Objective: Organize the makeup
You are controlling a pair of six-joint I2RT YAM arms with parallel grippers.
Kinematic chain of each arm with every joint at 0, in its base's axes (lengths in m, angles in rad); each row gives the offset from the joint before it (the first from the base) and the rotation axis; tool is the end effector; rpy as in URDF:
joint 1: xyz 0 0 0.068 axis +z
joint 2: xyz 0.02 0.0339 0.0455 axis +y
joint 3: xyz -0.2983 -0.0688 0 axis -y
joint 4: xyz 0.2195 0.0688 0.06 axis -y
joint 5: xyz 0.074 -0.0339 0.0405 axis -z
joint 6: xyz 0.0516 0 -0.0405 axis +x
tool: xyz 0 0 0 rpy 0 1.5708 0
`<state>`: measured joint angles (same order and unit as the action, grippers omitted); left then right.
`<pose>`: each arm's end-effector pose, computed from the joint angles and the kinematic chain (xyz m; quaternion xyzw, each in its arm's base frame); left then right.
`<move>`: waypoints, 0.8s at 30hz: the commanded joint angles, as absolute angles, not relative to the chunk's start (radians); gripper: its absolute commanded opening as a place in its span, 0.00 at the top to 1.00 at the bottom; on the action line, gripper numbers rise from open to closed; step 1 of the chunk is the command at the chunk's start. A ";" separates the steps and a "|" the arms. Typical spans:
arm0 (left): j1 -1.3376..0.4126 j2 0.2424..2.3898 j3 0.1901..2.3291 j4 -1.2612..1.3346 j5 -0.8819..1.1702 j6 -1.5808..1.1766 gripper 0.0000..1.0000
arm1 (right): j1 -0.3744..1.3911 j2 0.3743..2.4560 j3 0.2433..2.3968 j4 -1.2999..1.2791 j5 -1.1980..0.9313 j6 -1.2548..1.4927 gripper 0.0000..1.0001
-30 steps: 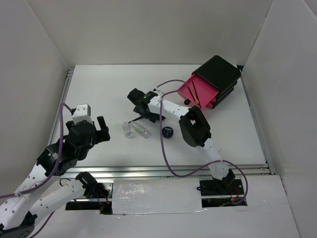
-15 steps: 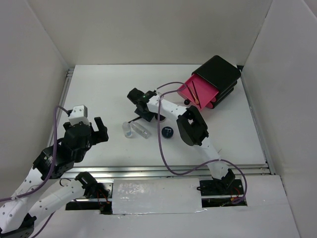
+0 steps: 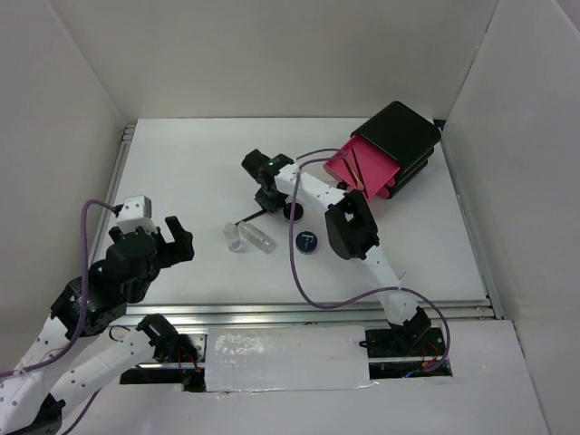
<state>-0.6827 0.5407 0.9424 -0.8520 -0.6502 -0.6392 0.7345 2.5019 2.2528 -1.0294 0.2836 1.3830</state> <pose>0.0557 -0.0051 0.3580 -0.1522 0.8063 -0.0955 0.5636 0.3974 0.3394 0.1773 0.3315 0.9218 0.0572 0.1925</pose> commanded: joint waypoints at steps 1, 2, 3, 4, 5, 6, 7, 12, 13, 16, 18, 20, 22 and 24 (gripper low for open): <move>-0.689 0.525 0.954 -0.819 -0.650 -0.640 0.01 | 0.724 2.523 2.289 -1.088 0.259 1.405 0.66; -0.687 0.523 0.956 -0.819 -0.647 -0.640 0.01 | 0.723 2.522 2.287 -1.085 0.256 1.404 0.67; -0.689 0.519 0.954 -0.818 -0.646 -0.638 0.01 | 0.723 2.522 2.287 -1.083 0.253 1.404 0.68; -0.689 0.517 0.954 -0.816 -0.646 -0.637 0.01 | 0.723 2.522 2.286 -1.077 0.250 1.401 0.68; -0.689 0.514 0.954 -0.816 -0.643 -0.635 0.01 | 0.723 2.522 2.284 -1.077 0.249 1.399 0.68; -0.687 0.506 0.954 -0.815 -0.643 -0.634 0.01 | 0.723 2.519 2.277 -1.071 0.245 1.397 0.67; -0.687 0.503 0.953 -0.812 -0.638 -0.630 0.01 | 0.723 2.516 2.270 -1.065 0.241 1.396 0.66; -0.687 0.480 0.951 -0.801 -0.623 -0.618 0.01 | 0.719 2.517 2.270 -1.043 0.215 1.387 0.70; -0.689 0.474 0.951 -0.801 -0.624 -0.617 0.01 | 0.719 2.517 2.269 -1.025 0.209 1.382 0.76; -0.687 0.463 0.953 -0.804 -0.627 -0.620 0.01 | 0.719 2.491 2.235 -0.957 0.199 1.378 0.90; -0.689 0.459 0.950 -0.801 -0.627 -0.618 0.01 | 0.719 2.468 2.200 -0.899 0.190 1.373 0.92; -0.690 0.460 0.948 -0.801 -0.624 -0.617 0.01 | 0.719 2.454 2.203 -0.879 0.205 1.368 0.93; -0.689 0.465 0.950 -0.799 -0.623 -0.615 0.01 | 0.716 2.438 2.215 -0.844 0.213 1.359 0.93; -0.689 0.468 0.950 -0.801 -0.624 -0.617 0.01 | 0.704 2.421 2.229 -0.810 0.221 1.347 0.93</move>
<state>-0.6842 0.4679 0.9424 -0.8375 -0.6289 -0.6315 0.7151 2.4943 2.2177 -0.9024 0.2020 1.3613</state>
